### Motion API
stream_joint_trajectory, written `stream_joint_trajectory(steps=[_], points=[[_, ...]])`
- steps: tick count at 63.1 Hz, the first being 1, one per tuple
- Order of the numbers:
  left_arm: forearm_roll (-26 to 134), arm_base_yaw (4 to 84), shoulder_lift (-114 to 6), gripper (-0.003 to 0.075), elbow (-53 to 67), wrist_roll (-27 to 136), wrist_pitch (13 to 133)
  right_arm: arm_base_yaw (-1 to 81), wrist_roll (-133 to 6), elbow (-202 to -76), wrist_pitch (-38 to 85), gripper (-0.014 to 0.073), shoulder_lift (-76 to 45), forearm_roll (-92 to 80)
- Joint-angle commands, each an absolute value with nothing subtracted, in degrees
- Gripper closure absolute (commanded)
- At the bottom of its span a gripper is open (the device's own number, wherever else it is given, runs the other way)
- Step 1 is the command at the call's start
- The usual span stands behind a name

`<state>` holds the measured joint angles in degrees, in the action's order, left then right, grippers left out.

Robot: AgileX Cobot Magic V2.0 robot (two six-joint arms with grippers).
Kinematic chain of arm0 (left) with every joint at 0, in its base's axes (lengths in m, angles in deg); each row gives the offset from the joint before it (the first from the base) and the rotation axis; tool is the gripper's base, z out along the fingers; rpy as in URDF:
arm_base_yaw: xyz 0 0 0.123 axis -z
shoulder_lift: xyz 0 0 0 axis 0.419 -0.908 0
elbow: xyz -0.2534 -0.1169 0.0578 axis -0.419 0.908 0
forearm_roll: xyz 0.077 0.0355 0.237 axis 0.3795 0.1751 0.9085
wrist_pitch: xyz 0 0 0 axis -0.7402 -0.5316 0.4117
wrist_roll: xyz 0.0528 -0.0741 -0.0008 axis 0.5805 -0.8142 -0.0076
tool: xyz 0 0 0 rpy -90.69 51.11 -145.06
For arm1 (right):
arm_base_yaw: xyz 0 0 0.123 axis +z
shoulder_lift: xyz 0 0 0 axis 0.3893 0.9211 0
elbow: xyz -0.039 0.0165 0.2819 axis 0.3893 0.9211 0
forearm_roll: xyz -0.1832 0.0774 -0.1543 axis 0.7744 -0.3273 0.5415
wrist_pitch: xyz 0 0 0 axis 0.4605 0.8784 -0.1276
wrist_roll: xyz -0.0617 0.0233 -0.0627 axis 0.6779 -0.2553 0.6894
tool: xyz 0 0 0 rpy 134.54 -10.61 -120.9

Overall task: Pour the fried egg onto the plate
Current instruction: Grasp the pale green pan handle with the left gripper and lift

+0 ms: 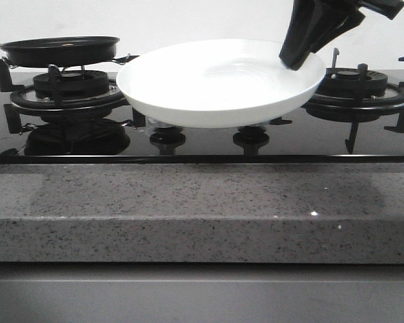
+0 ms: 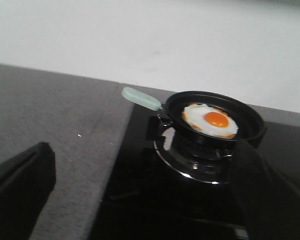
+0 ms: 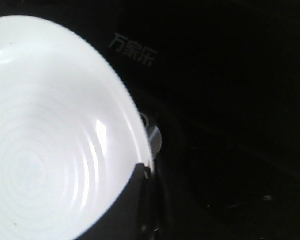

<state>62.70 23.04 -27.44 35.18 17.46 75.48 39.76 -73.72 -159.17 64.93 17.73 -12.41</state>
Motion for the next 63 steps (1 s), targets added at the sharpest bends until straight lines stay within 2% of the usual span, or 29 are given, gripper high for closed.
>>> stream_joint_trajectory(steps=[1, 23, 36, 48, 63], points=[[53.6, 23.5, -31.4, 0.0031, 29.8, 16.9, 76.5, 39.7, -73.2, -160.5, 62.4, 0.0655, 15.1, -14.3], [41.6, 23.3, -57.9, 0.0031, 7.6, 16.9, 64.9, 39.7, -73.2, -160.5, 62.4, 0.0655, 15.1, -14.3], [32.0, 18.3, -71.8, 0.0031, -3.0, 17.5, 57.1, 39.7, -73.2, -160.5, 62.4, 0.0655, 15.1, -14.3], [26.2, 12.7, -80.3, 0.0031, -9.0, 19.1, 49.6, 39.7, -73.2, -160.5, 62.4, 0.0655, 15.1, -14.3], [26.0, 12.2, -86.8, 0.0031, -14.7, 21.8, 48.4, 39.7, -73.2, -160.5, 62.4, 0.0655, 15.1, -14.3]])
